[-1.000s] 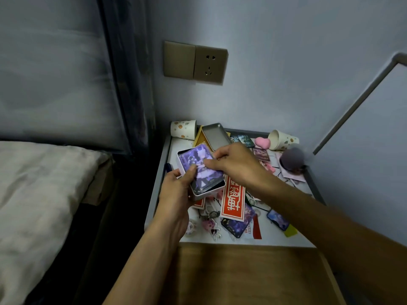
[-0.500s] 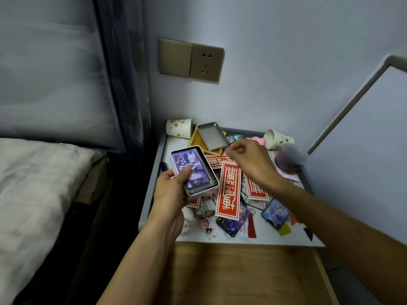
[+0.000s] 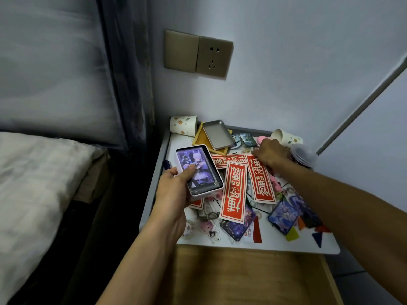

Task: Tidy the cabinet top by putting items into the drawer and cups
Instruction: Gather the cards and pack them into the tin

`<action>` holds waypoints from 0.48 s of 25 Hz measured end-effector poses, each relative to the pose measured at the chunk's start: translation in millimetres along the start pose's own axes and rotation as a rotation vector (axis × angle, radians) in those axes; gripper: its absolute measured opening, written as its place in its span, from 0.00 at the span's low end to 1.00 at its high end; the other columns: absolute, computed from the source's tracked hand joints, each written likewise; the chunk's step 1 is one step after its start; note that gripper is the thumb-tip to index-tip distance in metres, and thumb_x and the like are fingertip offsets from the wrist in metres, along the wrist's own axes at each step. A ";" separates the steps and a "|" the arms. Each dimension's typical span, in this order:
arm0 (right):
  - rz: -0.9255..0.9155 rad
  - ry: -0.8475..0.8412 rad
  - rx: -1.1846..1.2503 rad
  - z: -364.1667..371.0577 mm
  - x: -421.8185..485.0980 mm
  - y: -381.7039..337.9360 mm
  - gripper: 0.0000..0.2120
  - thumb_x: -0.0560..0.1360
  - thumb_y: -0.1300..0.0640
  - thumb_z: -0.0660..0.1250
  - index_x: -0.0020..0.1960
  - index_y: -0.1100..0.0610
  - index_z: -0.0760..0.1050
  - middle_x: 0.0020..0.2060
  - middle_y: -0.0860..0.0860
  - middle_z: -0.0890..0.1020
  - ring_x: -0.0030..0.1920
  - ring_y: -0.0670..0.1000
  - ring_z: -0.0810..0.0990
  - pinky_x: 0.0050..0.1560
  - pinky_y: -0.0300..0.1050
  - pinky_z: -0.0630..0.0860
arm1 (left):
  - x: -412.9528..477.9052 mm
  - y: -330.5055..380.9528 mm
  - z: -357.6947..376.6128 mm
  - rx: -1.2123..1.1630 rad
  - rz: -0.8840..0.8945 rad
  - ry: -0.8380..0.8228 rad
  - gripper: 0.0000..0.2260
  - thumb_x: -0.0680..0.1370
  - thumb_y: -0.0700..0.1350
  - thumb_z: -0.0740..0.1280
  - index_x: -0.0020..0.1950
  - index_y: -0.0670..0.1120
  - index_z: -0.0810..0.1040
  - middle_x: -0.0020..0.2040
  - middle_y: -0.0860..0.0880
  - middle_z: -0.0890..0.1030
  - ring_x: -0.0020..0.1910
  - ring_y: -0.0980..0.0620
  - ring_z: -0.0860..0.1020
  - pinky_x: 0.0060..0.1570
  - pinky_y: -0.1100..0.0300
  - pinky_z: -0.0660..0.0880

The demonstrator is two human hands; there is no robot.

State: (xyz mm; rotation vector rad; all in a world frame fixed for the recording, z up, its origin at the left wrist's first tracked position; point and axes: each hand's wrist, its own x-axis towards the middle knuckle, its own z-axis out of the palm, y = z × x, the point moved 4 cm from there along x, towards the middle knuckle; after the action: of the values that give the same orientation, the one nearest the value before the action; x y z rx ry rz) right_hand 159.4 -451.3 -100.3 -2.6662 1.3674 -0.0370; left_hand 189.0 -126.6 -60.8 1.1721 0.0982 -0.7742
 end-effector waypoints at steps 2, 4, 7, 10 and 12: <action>0.023 0.012 0.128 0.0 2.7 1.4 0.14 0.71 0.52 0.72 0.53 0.54 0.73 0.54 0.57 0.75 0.51 0.58 0.76 0.52 0.54 0.78 | 1.8 -1.3 -0.8 0.008 0.000 0.009 0.12 0.79 0.41 0.66 0.61 0.38 0.76 0.46 0.42 0.86 0.37 0.49 0.85 0.31 0.59 0.81; 0.107 0.071 0.251 -3.3 4.1 3.6 0.13 0.70 0.60 0.75 0.45 0.59 0.71 0.55 0.60 0.74 0.53 0.58 0.74 0.52 0.53 0.77 | 1.6 -2.6 -0.3 0.019 0.002 0.010 0.12 0.79 0.42 0.67 0.61 0.38 0.76 0.46 0.42 0.86 0.37 0.49 0.85 0.30 0.59 0.80; 0.199 0.155 0.431 -15.0 -5.0 1.7 0.10 0.74 0.64 0.70 0.42 0.60 0.67 0.54 0.61 0.77 0.52 0.60 0.78 0.47 0.56 0.80 | -0.8 -3.7 4.0 0.031 0.003 -0.002 0.11 0.79 0.42 0.67 0.60 0.38 0.76 0.45 0.43 0.86 0.35 0.50 0.85 0.30 0.59 0.80; 0.176 0.137 0.632 -37.0 -40.5 -1.5 0.11 0.77 0.64 0.68 0.58 0.62 0.74 0.49 0.58 0.82 0.39 0.53 0.83 0.31 0.43 0.78 | -4.8 -5.6 7.1 0.041 0.001 -0.005 0.10 0.79 0.41 0.67 0.58 0.39 0.76 0.44 0.43 0.86 0.36 0.48 0.84 0.34 0.56 0.82; 0.109 0.103 0.774 -48.5 -91.2 -0.7 0.11 0.77 0.64 0.67 0.59 0.61 0.77 0.47 0.55 0.82 0.35 0.49 0.84 0.28 0.37 0.75 | -7.2 -6.5 7.1 0.053 -0.001 -0.009 0.10 0.79 0.42 0.67 0.58 0.39 0.76 0.45 0.43 0.86 0.38 0.47 0.85 0.38 0.54 0.82</action>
State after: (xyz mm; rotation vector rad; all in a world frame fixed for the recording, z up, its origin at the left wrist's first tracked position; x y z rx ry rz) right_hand 102.3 -382.7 -48.1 -1.9594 1.1912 -0.5712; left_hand 177.6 -130.2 -59.7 1.2187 0.0708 -0.7865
